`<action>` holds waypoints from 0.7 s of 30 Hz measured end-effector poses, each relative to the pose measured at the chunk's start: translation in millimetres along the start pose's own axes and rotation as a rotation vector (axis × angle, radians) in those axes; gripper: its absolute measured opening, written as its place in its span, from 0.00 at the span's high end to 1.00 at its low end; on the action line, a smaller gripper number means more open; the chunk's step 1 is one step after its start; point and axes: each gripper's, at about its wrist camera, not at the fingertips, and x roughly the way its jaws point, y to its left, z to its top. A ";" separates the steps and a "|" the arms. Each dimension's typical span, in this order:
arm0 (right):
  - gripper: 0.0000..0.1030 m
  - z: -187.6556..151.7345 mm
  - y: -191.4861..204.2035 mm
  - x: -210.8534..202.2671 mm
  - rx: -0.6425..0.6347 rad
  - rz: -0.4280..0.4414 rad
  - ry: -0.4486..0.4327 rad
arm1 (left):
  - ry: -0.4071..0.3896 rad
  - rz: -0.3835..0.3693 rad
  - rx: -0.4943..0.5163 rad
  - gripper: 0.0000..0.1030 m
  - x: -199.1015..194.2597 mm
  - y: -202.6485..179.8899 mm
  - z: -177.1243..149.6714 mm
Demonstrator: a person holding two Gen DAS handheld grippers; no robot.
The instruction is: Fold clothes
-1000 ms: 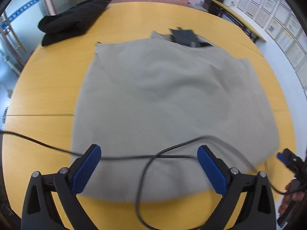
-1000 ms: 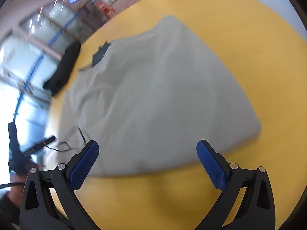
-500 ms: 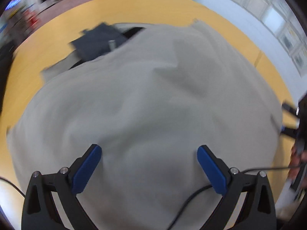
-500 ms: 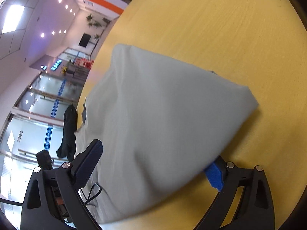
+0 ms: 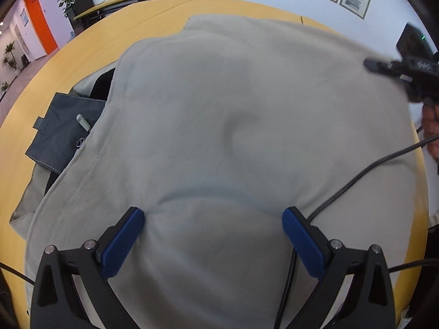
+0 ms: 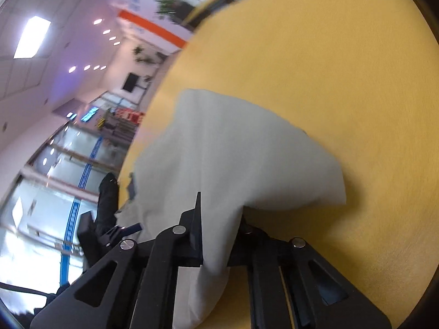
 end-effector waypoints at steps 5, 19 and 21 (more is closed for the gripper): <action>0.93 10.7 91.0 -36.6 -0.271 0.124 -0.070 | -0.036 -0.021 0.013 0.00 11.6 -18.6 25.7; 0.93 -47.1 165.1 -45.5 -0.739 0.229 0.036 | -0.113 -0.008 -0.027 0.00 36.6 -55.0 71.7; 0.93 -66.5 170.9 -37.9 -0.776 0.235 0.065 | -0.124 -0.006 -0.037 0.00 40.5 -61.5 79.5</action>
